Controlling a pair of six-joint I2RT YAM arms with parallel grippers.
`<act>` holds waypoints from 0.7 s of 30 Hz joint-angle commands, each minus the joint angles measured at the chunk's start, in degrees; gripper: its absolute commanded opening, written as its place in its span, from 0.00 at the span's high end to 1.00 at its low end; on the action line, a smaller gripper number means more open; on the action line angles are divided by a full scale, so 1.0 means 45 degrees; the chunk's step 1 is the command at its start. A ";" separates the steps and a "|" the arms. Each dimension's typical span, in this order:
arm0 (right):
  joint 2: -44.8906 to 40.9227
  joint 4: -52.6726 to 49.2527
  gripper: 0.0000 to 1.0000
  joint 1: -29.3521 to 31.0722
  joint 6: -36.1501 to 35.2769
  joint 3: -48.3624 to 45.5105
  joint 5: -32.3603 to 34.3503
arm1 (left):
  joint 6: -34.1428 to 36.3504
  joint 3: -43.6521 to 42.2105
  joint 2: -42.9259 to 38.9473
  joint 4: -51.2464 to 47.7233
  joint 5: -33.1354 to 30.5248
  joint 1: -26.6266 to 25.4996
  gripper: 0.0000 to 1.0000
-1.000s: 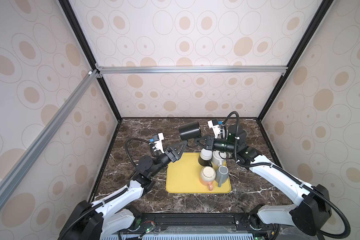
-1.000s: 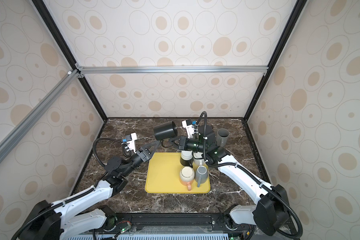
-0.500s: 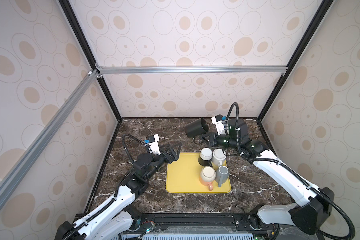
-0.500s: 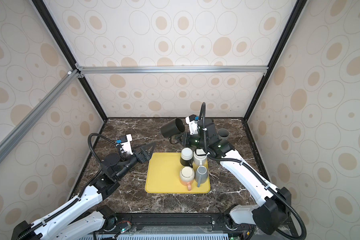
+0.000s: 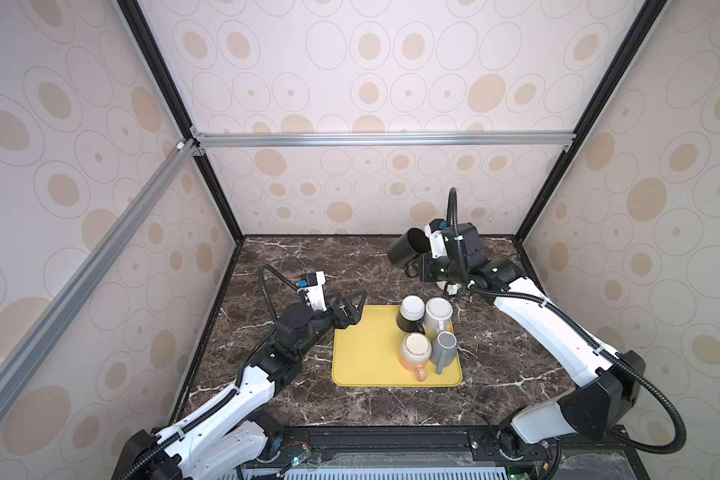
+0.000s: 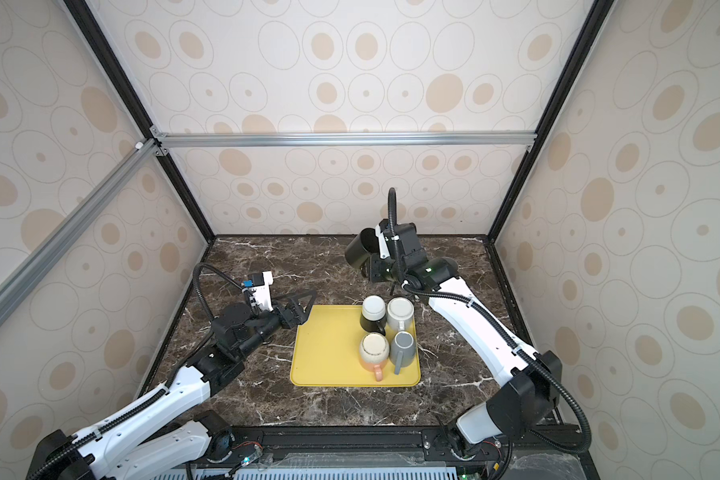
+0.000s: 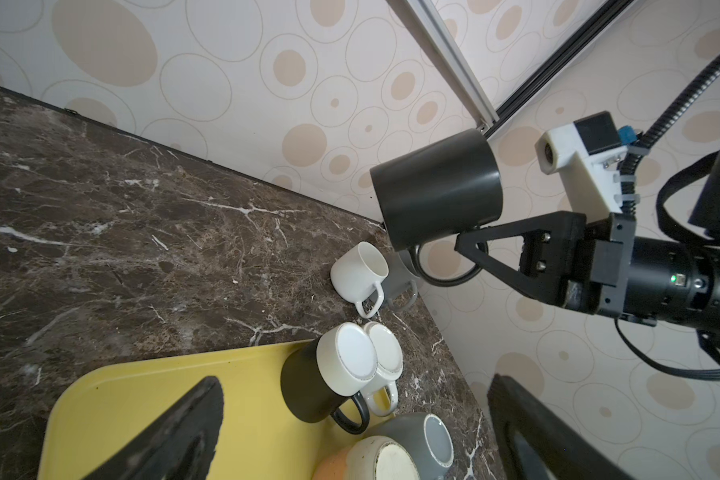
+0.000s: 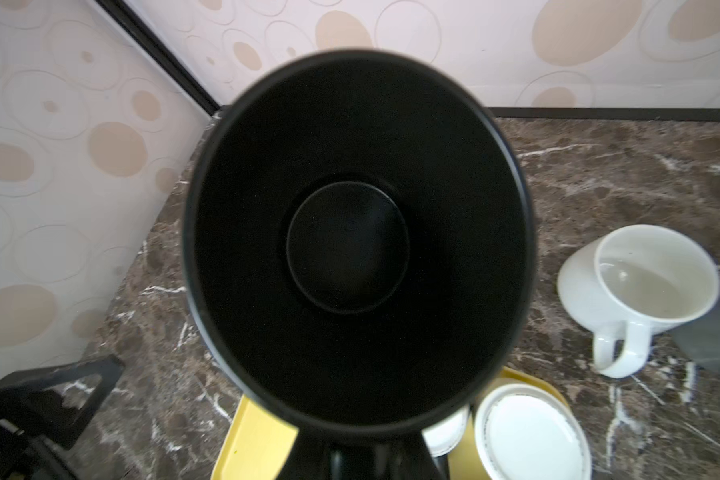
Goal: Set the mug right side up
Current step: 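Carry the black mug upright with right gripper while left gripper withdraws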
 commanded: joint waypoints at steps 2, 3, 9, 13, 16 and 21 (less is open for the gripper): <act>0.0423 0.0200 1.00 -0.0162 -0.1297 0.1251 0.1948 | 0.0320 -0.0197 -0.0175 -0.0061 -0.0119 0.0088 0.00; 0.0681 0.0104 1.00 -0.0181 -0.1534 0.1431 0.2236 | 0.0376 -0.0218 -0.0197 -0.0103 -0.0140 0.0088 0.00; 0.2247 -0.0245 1.00 -0.0302 -0.2303 0.2548 0.3398 | 0.0547 -0.0225 -0.0242 -0.0370 -0.0241 0.0097 0.00; 0.3162 -0.0252 1.00 -0.0408 -0.2397 0.2973 0.3908 | 0.0610 -0.0307 -0.0423 -0.0432 -0.0358 0.0085 0.00; 0.3760 -0.0129 1.00 -0.0515 -0.2408 0.3083 0.4066 | 0.0726 -0.0261 -0.0461 -0.0578 -0.0472 0.0085 0.00; 0.4684 -0.0044 1.00 -0.0716 -0.2291 0.3125 0.4425 | 0.0781 -0.0209 -0.0430 -0.0677 -0.0547 0.0109 0.00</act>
